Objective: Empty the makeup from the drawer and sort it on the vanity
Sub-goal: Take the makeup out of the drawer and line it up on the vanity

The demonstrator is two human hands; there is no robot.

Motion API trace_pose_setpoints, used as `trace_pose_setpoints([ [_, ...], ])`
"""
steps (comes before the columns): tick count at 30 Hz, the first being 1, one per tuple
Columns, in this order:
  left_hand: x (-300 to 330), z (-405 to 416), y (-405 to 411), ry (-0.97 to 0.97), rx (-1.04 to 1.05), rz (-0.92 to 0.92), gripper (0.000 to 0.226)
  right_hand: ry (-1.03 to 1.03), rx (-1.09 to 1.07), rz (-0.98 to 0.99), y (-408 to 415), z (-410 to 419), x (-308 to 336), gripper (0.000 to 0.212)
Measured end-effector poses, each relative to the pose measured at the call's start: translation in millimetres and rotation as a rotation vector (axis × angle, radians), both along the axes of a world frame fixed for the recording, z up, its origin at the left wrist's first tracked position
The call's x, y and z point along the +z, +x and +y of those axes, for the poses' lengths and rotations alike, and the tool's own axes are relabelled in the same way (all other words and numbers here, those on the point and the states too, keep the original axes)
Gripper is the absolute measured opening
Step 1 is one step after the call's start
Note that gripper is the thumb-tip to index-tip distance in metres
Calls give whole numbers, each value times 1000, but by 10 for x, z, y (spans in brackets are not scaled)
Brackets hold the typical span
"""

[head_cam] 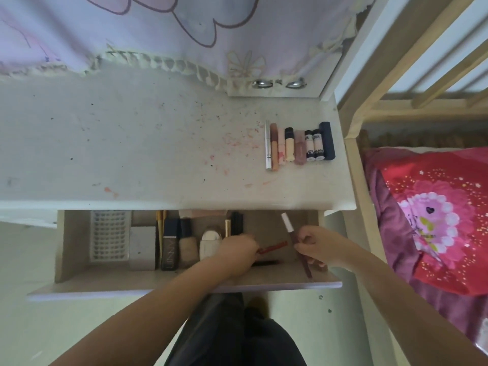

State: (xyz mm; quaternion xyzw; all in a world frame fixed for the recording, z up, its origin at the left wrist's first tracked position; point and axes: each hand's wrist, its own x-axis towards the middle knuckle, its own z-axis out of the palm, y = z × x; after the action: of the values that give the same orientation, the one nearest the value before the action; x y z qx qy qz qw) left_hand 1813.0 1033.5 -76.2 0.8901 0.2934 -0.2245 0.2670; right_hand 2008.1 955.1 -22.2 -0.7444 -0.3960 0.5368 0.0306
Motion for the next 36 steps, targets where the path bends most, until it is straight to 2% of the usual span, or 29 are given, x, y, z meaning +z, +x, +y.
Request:
trace_pose_setpoints([
  [2,225,107,-150,-91,134,-163,25,82,38,43,-13,117,184,12],
  [6,716,588,-239,-119,536,-448,5,285,-37,19,-72,624,470,6],
  [8,821,911,-127,-66,679,-536,14,405,-90,-37,-126,957,533,5],
  [11,834,1304,138,13,755,-516,33,472,-101,-237,-248,1468,585,16],
  [14,802,1492,367,10,698,-438,41,459,-38,-459,-351,1835,593,20],
  [20,767,1590,637,21,600,-324,29,405,76,-718,-383,1942,511,25],
  [25,701,1538,637,-6,579,-356,29,429,10,-635,-346,1866,535,34],
  [28,684,1403,511,-19,547,-442,25,493,44,-613,-280,1668,580,29],
  [31,670,1045,193,-29,518,-578,13,659,68,-424,-326,1176,555,13],
  [34,510,514,-253,-101,474,-593,12,482,290,-299,-450,577,261,12],
  [36,258,254,-480,-124,419,-460,16,245,456,-285,-506,292,-93,17],
])
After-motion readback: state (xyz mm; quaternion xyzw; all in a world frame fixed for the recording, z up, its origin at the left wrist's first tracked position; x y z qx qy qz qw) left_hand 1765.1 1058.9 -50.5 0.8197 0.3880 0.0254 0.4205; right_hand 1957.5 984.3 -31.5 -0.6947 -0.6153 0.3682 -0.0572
